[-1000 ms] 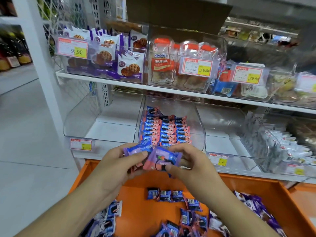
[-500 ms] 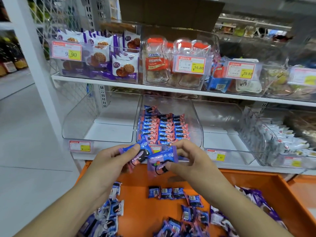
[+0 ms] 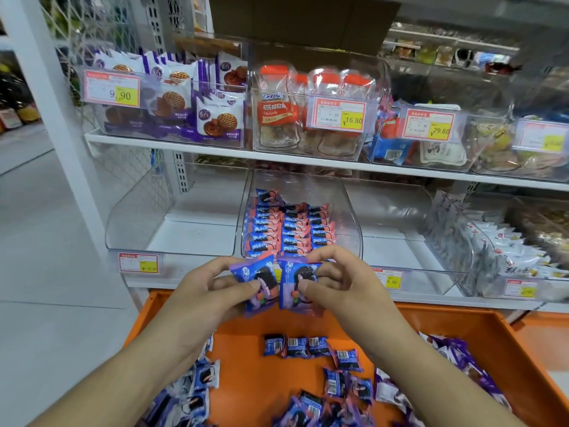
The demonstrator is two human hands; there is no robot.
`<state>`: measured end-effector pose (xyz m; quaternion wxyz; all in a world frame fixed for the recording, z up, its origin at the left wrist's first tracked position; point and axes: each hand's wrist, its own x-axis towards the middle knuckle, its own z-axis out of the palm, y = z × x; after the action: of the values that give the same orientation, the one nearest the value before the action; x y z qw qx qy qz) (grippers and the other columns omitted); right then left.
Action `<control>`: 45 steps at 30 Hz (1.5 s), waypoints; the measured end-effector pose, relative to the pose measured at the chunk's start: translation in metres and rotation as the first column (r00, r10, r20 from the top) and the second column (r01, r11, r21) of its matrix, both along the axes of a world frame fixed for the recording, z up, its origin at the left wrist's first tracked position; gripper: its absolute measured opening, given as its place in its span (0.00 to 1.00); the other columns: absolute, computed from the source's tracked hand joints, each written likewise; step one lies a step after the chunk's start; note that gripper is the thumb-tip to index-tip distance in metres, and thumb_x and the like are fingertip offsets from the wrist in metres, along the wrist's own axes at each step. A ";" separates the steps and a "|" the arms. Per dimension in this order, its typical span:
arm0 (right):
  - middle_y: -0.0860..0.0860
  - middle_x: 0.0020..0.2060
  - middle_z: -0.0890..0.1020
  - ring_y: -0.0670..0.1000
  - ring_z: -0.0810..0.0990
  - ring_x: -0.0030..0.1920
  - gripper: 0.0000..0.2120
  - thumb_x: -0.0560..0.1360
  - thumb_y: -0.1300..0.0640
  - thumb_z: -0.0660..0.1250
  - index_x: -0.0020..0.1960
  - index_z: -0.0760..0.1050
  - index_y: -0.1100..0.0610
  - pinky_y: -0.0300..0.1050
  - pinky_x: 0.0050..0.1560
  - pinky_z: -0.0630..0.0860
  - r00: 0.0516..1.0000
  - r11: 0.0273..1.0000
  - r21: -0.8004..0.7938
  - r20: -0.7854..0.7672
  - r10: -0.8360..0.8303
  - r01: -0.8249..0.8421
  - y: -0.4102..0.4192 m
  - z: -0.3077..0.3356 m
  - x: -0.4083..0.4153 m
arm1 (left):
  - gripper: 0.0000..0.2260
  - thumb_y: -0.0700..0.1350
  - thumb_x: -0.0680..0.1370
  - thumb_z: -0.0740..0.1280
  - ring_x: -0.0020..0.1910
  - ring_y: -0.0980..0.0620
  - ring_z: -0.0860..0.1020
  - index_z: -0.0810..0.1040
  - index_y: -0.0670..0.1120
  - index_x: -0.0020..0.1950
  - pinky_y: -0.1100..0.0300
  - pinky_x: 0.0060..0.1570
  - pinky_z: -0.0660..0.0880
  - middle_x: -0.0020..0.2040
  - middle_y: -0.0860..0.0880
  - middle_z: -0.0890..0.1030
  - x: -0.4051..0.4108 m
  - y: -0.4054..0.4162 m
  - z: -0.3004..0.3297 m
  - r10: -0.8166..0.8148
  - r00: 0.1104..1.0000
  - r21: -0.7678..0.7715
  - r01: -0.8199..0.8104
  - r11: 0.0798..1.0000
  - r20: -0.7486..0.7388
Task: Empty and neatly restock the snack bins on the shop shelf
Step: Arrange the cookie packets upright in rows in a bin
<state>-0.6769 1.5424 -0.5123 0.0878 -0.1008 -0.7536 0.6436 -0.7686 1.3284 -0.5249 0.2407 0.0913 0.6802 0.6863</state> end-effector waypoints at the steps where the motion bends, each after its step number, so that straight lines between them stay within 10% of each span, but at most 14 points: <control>1: 0.53 0.36 0.66 0.55 0.66 0.39 0.12 0.78 0.62 0.74 0.57 0.79 0.49 0.51 0.43 0.71 1.000 1.000 0.018 -0.017 0.003 -0.002 0.000 0.001 0.001 | 0.12 0.40 0.77 0.74 0.52 0.42 0.86 0.82 0.46 0.60 0.39 0.61 0.80 0.46 0.39 0.87 0.000 0.000 0.001 0.007 1.000 -0.013 -0.007 1.000 -0.011; 7: 0.46 0.50 0.78 0.49 0.80 0.43 0.23 0.81 0.54 0.72 0.70 0.73 0.33 0.53 0.51 0.85 0.999 0.985 0.169 0.019 -0.032 0.028 -0.005 0.002 -0.001 | 0.16 0.40 0.75 0.76 0.55 0.39 0.85 0.79 0.48 0.62 0.40 0.58 0.80 0.50 0.41 0.88 0.001 -0.001 -0.001 -0.012 1.000 -0.038 0.012 0.999 -0.003; 12: 0.48 0.50 0.84 0.59 0.86 0.49 0.16 0.80 0.55 0.72 0.63 0.72 0.43 0.67 0.48 0.83 0.996 0.991 0.110 0.039 -0.076 0.071 -0.001 -0.005 -0.005 | 0.19 0.42 0.72 0.80 0.55 0.51 0.86 0.83 0.61 0.58 0.49 0.51 0.85 0.56 0.50 0.86 0.001 0.004 0.002 -0.117 0.981 -0.180 0.089 0.980 -0.153; 15: 0.48 0.47 0.85 0.59 0.85 0.45 0.12 0.79 0.61 0.72 0.57 0.76 0.46 0.63 0.49 0.83 0.991 0.979 0.155 0.000 -0.133 0.132 0.009 -0.002 -0.014 | 0.15 0.46 0.72 0.81 0.51 0.58 0.85 0.83 0.61 0.53 0.63 0.43 0.83 0.52 0.56 0.86 -0.017 0.008 0.010 -0.103 0.943 -0.261 0.017 0.965 -0.317; 18: 0.44 0.48 0.83 0.57 0.83 0.42 0.14 0.77 0.61 0.74 0.55 0.79 0.43 0.53 0.40 0.84 0.985 0.941 0.294 -0.044 -0.164 0.170 0.025 0.001 -0.041 | 0.16 0.43 0.71 0.81 0.48 0.54 0.84 0.82 0.59 0.53 0.56 0.48 0.83 0.47 0.58 0.87 -0.046 0.014 0.015 -0.025 0.912 -0.270 -0.096 0.958 -0.410; 21: 0.43 0.48 0.80 0.49 0.80 0.39 0.14 0.77 0.60 0.75 0.54 0.77 0.42 0.40 0.34 0.76 0.970 0.873 0.425 -0.077 -0.230 0.240 0.050 -0.005 -0.095 | 0.18 0.45 0.71 0.81 0.48 0.58 0.84 0.80 0.60 0.53 0.55 0.48 0.80 0.47 0.59 0.87 -0.069 0.018 0.006 0.025 0.899 -0.263 -0.154 0.952 -0.437; 37: 0.52 0.60 0.81 0.57 0.76 0.63 0.11 0.77 0.59 0.69 0.58 0.82 0.51 0.52 0.60 0.76 0.976 0.218 0.961 -0.132 -0.174 0.169 0.126 -0.072 -0.305 | 0.21 0.42 0.70 0.80 0.46 0.59 0.85 0.78 0.66 0.52 0.61 0.46 0.77 0.46 0.64 0.86 -0.111 0.010 -0.035 0.030 0.924 -0.264 -0.140 0.954 -0.381; 45: 0.52 0.62 0.69 0.57 0.64 0.66 0.19 0.78 0.60 0.67 0.65 0.80 0.43 0.50 0.61 0.73 0.969 0.277 0.956 -0.026 -0.247 0.096 0.123 -0.069 -0.297 | 0.20 0.44 0.71 0.80 0.49 0.62 0.84 0.78 0.66 0.51 0.66 0.46 0.76 0.46 0.65 0.86 -0.108 0.010 -0.033 0.019 0.936 -0.237 -0.109 0.965 -0.351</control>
<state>-0.9739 1.6654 -0.5812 0.1507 -0.1505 -0.9757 0.0511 -0.8769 1.3380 -0.5577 0.1043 0.1568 0.7962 0.5750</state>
